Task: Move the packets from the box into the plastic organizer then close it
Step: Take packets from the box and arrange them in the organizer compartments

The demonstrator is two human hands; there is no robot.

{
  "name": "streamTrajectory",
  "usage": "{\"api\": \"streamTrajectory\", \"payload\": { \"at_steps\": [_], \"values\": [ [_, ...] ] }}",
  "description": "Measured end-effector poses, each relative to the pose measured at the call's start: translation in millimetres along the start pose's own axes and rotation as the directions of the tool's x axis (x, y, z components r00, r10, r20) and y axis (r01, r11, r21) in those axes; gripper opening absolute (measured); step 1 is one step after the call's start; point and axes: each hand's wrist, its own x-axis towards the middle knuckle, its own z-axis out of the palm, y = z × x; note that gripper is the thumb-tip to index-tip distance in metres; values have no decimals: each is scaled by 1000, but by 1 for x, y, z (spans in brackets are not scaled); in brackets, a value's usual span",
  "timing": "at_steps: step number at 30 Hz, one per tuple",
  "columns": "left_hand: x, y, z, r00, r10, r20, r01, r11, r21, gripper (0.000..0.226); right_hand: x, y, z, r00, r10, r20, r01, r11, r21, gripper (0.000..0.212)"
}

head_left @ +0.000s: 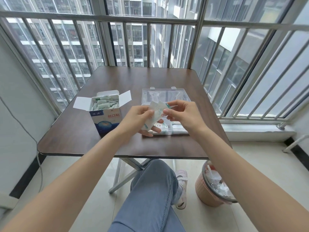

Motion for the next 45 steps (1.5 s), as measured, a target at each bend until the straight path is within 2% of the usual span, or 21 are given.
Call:
{"api": "streamTrajectory", "payload": {
  "at_steps": [3, 7, 10, 12, 18, 22, 26, 29, 33, 37, 41, 43, 45],
  "values": [
    [4, 0, 5, 1000, 24, -19, -23, 999, 27, 22, -1, 1, -8, 999, 35, -26, -35, 999, -12, 14],
    [11, -4, 13, 989, 66, -129, -59, 996, 60, 17, -1, 7, -23, 988, 77, -133, -84, 995, -49, 22],
    [15, -4, 19, 979, 100, -176, -83, 991, 102, 13, -1, 16, -45, 963, 127, -238, -153, 984, -95, 14],
    [17, -4, 22, 980, 106, -170, -88, 990, 112, 13, -1, 24, -58, 950, 132, -283, -192, 961, -198, 10],
    [21, -7, 31, 978, 107, -181, -89, 990, 110, 13, 1, 40, -70, 950, 66, -304, -234, 797, -557, 7],
    [22, -8, 33, 979, 89, -183, -74, 993, 90, 17, 1, 34, -59, 966, 61, -253, -234, 626, -744, 7],
    [21, -8, 31, 980, 87, -178, -70, 992, 101, 22, 0, 28, -51, 975, 43, -217, -210, 492, -845, 10],
    [19, -8, 30, 981, 83, -174, -65, 992, 111, 23, 0, 27, -50, 978, 50, -204, -204, 459, -865, 13],
    [17, -6, 30, 984, 85, -159, -69, 992, 104, 21, 2, 24, -50, 983, 93, -155, -181, 468, -865, 6],
    [15, -3, 31, 987, 94, -129, -84, 993, 85, 17, -1, 22, -48, 981, 162, -108, -178, 520, -836, 40],
    [14, -3, 33, 991, 114, -64, -109, 992, 68, 15, -3, 20, -47, 987, 148, -70, -139, 530, -836, 44],
    [14, -4, 33, 991, 126, -44, -122, 988, 97, 16, -4, 16, -46, 996, 64, -64, -91, 681, -727, 41],
    [16, -7, 33, 990, 139, -16, -136, 983, 125, 16, -6, 7, -45, 995, 61, -74, -87, 901, -424, 32]
  ]
}}
